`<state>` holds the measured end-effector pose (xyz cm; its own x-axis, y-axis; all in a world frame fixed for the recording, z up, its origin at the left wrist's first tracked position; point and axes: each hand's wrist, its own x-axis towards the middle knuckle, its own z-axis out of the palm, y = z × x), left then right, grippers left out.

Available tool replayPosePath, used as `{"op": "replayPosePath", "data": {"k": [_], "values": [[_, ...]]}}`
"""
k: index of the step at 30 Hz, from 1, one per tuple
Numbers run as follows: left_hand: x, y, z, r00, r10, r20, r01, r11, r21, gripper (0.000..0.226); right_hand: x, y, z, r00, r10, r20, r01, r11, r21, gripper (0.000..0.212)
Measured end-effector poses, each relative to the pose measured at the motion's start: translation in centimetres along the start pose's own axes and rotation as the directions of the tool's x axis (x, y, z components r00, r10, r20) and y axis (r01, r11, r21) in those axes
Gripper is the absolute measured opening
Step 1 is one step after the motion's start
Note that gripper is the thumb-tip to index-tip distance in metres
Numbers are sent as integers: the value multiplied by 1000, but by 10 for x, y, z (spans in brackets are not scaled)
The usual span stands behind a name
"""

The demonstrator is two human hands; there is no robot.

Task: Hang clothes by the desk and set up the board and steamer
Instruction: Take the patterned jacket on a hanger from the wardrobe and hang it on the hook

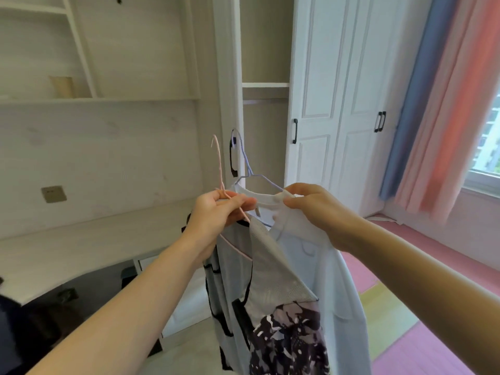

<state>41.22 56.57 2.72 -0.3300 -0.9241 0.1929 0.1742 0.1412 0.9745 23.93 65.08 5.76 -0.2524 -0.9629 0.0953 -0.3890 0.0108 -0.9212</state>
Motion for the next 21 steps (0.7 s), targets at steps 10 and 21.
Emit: {"op": "replayPosePath", "data": {"k": [10, 21], "values": [[-1, 20, -53, 932, 66, -357, -79, 997, -21, 7, 23, -28, 57, 970, -164, 181, 166, 986, 9, 18], [45, 29, -129, 783, 180, -596, -155, 984, 93, 17, 95, -46, 132, 832, -382, 402, 404, 914, 34, 20]]}}
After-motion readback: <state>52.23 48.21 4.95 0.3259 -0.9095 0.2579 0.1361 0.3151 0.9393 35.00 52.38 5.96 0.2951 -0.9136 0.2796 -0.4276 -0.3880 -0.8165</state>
